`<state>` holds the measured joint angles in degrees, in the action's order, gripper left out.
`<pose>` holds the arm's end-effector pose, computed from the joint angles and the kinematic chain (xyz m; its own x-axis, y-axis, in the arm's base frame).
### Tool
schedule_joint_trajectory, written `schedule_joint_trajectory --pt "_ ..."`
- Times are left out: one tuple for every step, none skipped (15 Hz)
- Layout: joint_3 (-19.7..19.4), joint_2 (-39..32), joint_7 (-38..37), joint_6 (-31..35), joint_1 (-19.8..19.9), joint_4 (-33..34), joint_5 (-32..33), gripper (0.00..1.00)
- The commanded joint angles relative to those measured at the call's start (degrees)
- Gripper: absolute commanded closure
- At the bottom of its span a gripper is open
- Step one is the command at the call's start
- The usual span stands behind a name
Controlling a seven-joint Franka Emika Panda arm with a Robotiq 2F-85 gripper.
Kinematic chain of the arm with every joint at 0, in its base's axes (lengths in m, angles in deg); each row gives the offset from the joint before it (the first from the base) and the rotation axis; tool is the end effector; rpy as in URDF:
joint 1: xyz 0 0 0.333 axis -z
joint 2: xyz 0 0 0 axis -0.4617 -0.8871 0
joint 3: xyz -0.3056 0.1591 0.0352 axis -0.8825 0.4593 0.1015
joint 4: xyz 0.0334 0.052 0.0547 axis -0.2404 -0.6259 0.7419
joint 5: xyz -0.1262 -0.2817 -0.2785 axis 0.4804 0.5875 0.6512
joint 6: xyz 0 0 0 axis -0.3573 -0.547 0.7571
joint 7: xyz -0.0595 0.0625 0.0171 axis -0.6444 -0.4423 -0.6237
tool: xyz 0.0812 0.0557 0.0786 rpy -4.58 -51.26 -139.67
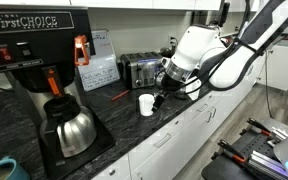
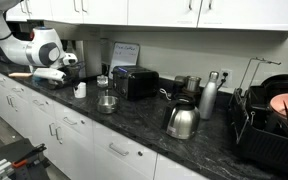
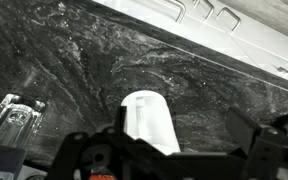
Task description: Pour the contents in the white mug into the silver pot
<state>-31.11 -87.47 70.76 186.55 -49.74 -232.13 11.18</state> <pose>0.3882 0.3242 0.2807 0.7703 0.4992 0.3967 0.5611 -0.8263 -0.0497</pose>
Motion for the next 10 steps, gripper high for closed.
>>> schedule_joint_trajectory --pt "-0.44 -3.02 0.71 0.73 0.12 2.23 0.99 0.0" --pt "-0.52 -3.46 0.94 0.6 0.14 2.4 1.09 0.0" --pt "-0.45 -4.01 1.34 0.55 0.26 2.45 0.84 0.0" --pt "-0.42 -4.47 1.78 0.61 0.46 2.41 0.59 0.0" --pt "-0.52 -4.9 2.11 0.6 0.57 2.44 0.61 0.0" --pt "-0.61 -5.31 2.55 0.65 0.77 2.5 0.53 0.0" --pt "-0.75 -5.61 2.9 0.63 0.92 2.63 0.53 0.0" --pt "-0.9 -5.9 3.33 0.65 1.11 2.85 0.46 0.0" --pt "-1.05 -6.04 3.73 0.67 1.28 3.05 0.39 0.0" --pt "-1.18 -6.17 4.12 0.7 1.38 3.39 0.28 0.0"
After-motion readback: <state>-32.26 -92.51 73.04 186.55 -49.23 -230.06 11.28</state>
